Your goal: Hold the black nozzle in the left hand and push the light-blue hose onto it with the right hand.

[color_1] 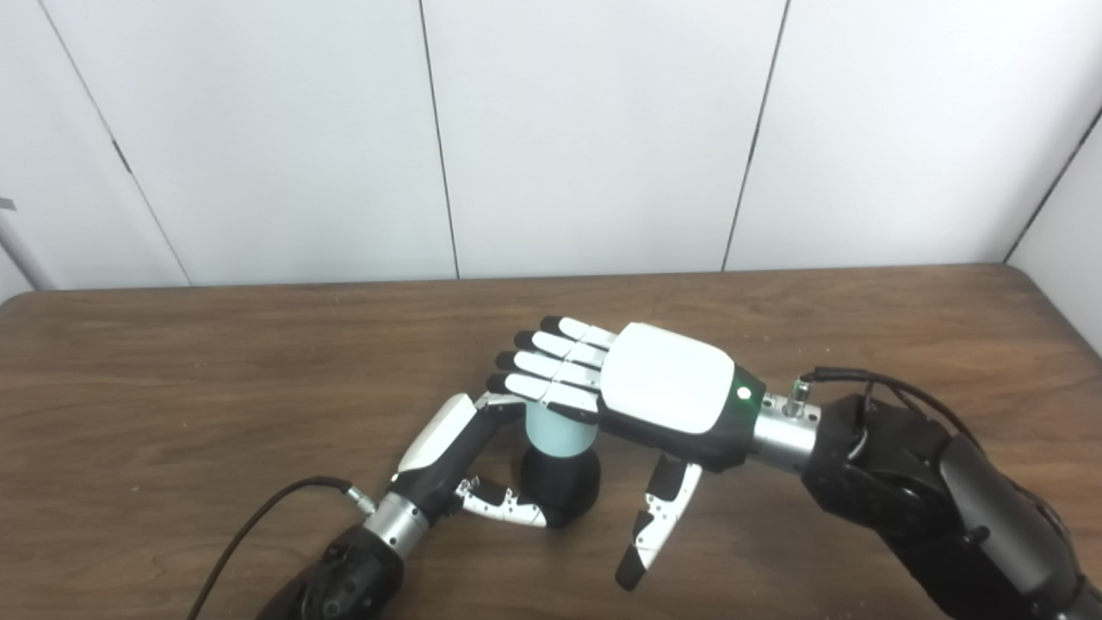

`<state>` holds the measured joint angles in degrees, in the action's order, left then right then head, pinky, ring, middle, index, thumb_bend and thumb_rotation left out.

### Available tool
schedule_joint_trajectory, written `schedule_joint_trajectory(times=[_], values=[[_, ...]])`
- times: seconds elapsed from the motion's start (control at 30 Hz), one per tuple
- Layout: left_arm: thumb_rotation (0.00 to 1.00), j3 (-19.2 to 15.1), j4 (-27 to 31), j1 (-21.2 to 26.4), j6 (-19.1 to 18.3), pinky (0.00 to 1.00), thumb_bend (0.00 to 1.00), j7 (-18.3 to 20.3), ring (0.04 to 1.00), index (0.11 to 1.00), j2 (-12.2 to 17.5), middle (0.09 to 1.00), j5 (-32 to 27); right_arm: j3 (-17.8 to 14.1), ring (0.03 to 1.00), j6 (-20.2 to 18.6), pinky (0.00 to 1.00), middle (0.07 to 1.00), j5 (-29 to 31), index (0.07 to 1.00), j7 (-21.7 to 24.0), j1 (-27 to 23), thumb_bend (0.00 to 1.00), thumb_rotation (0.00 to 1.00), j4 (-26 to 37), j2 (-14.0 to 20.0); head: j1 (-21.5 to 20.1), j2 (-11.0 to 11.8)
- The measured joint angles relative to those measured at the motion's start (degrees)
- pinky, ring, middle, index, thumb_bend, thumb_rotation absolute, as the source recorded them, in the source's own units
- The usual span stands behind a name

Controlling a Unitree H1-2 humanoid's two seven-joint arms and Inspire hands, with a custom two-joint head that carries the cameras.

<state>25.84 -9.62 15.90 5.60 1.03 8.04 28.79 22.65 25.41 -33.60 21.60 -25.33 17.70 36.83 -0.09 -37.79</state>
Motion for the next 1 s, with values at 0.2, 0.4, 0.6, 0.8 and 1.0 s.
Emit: schedule_joint_trajectory(times=[0.2, 0.4, 0.6, 0.8, 1.0], values=[[0.07, 0.0, 0.0, 0.0, 0.0, 1.0, 0.52, 0.0, 0.937, 0.482, 0.0, 0.801, 0.0, 0.2, 1.0, 0.0, 1.0, 1.0, -0.1, 0.982, 0.3, -0.3, 0.97, 0.82, 0.0, -0.1, 0.0, -0.1], [0.07, -0.1, 0.0, -0.1, 0.0, 1.0, 0.52, 0.0, 0.936, 0.482, 0.0, 0.801, 0.0, 0.4, 1.0, -0.1, 1.0, 0.996, 0.0, 0.97, 1.1, -0.9, 0.98, 0.82, 0.0, -0.1, 0.0, -0.1], [0.07, -0.2, 0.0, -0.1, 0.0, 1.0, 0.52, 0.0, 0.936, 0.482, 0.0, 0.801, -0.1, 0.5, 1.0, -0.1, 1.0, 0.98, 0.6, 0.955, 1.7, -1.2, 0.99, 0.81, 0.0, -0.1, 0.1, -0.1], [0.07, -0.2, 0.0, -0.1, 0.0, 1.0, 0.52, 0.0, 0.936, 0.482, 0.0, 0.801, -0.1, 0.5, 1.0, -0.2, 1.0, 0.977, 1.1, 0.951, 2.4, -1.3, 0.99, 0.81, 0.0, -0.1, 0.1, -0.1], [0.07, -0.2, 0.1, -0.1, -0.1, 1.0, 0.52, 0.0, 0.936, 0.482, 0.0, 0.801, -0.1, 0.5, 1.0, -0.2, 1.0, 0.977, 1.1, 0.95, 2.5, -1.4, 1.0, 0.81, 0.0, -0.1, 0.2, -0.2]])
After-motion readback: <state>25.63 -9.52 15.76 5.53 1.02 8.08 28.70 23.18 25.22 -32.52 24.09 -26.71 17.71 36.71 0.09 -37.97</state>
